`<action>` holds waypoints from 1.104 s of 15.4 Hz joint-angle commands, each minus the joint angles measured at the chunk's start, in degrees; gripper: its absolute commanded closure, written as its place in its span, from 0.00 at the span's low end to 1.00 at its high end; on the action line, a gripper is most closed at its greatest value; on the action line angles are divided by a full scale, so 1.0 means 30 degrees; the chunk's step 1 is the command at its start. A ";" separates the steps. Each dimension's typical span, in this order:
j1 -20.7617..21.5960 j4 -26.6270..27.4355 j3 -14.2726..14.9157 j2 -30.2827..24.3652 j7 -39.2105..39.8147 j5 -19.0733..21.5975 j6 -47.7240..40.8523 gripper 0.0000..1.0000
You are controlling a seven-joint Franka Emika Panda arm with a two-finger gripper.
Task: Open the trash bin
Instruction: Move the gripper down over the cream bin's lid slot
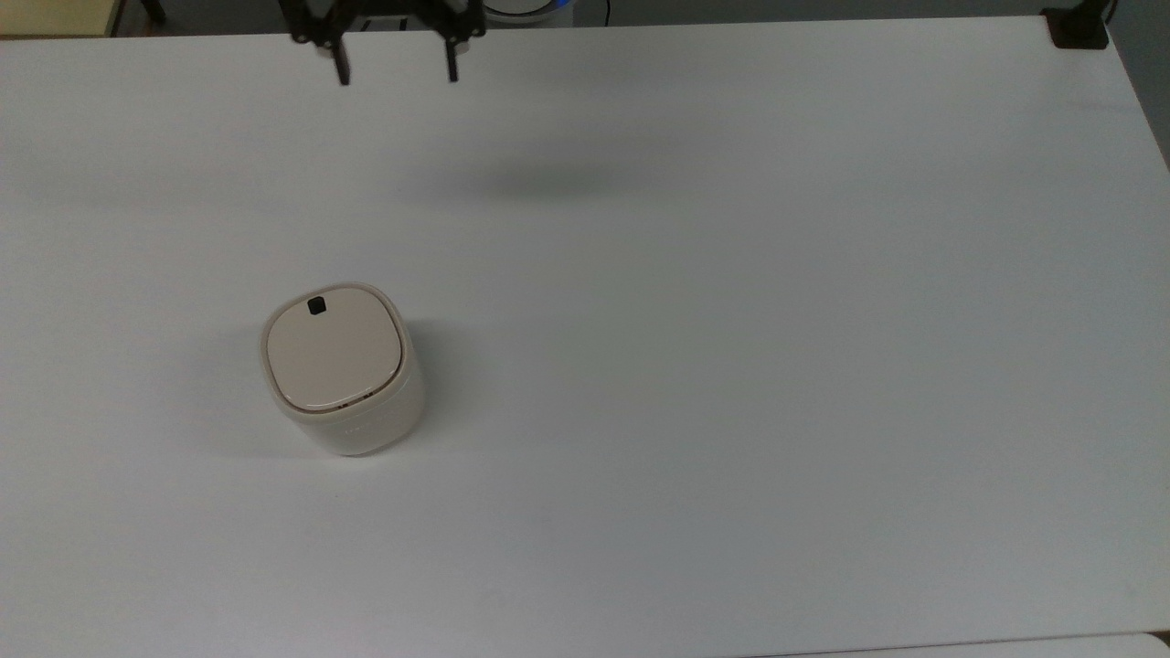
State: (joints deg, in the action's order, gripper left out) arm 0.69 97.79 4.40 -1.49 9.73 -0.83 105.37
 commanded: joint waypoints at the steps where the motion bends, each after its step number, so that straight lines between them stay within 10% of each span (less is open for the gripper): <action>1: -0.0727 -0.0225 0.0233 0.1167 0.0158 -0.0045 0.3477 0.43; 5: -0.0933 -0.0225 0.0554 0.2660 -0.2063 -0.0045 0.7201 0.99; 17: -0.1050 -0.0020 0.1229 0.6267 -0.5440 -0.1187 1.0930 1.00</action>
State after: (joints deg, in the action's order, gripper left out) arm -2.76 97.82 7.60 15.48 -5.09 -1.99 136.69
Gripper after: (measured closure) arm 0.991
